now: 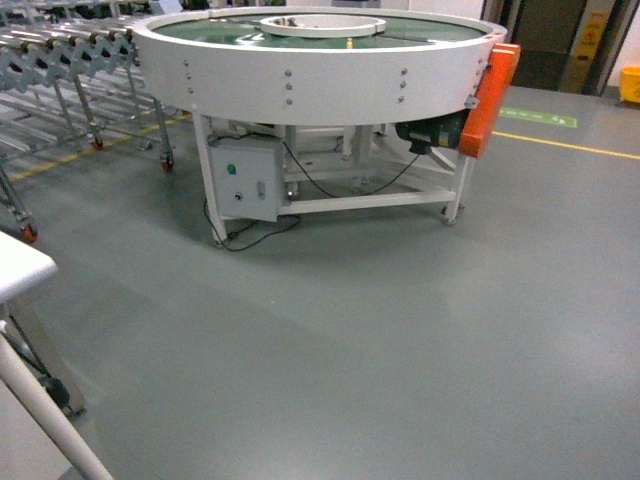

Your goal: Pick red block from blue box to shelf

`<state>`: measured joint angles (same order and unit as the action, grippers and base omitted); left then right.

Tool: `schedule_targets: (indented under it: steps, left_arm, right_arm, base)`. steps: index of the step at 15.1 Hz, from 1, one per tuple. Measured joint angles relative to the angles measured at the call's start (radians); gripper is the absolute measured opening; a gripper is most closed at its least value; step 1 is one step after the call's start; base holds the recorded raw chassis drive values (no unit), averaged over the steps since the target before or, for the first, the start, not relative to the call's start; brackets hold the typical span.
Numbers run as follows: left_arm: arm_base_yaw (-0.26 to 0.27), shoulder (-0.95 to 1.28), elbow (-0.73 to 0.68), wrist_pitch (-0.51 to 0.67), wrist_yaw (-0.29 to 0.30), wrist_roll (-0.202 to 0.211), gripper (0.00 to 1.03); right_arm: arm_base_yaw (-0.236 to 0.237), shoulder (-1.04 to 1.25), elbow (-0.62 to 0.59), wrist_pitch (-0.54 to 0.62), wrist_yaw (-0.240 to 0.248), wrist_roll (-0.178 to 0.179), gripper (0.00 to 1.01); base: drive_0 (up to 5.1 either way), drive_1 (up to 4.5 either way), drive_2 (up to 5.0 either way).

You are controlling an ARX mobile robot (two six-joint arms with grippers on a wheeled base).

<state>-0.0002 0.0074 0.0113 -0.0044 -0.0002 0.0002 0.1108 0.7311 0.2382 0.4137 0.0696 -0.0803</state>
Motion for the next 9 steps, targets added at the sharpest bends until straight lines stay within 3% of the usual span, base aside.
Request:
schedule_targets:
  steps: [5, 9]
  left_arm:
    - [0.0, 0.0, 0.0, -0.001, 0.0, 0.0, 0.98]
    - [0.0, 0.0, 0.0, 0.0, 0.0, 0.0, 0.98]
  right_arm:
    - [0.0, 0.0, 0.0, -0.001, 0.0, 0.0, 0.27]
    - [0.0, -0.002, 0.0, 0.003, 0.0, 0.0, 0.27]
  base:
    - [-1.5, -1.52, -1.5]
    - [-1.8, 2.55, -6.1]
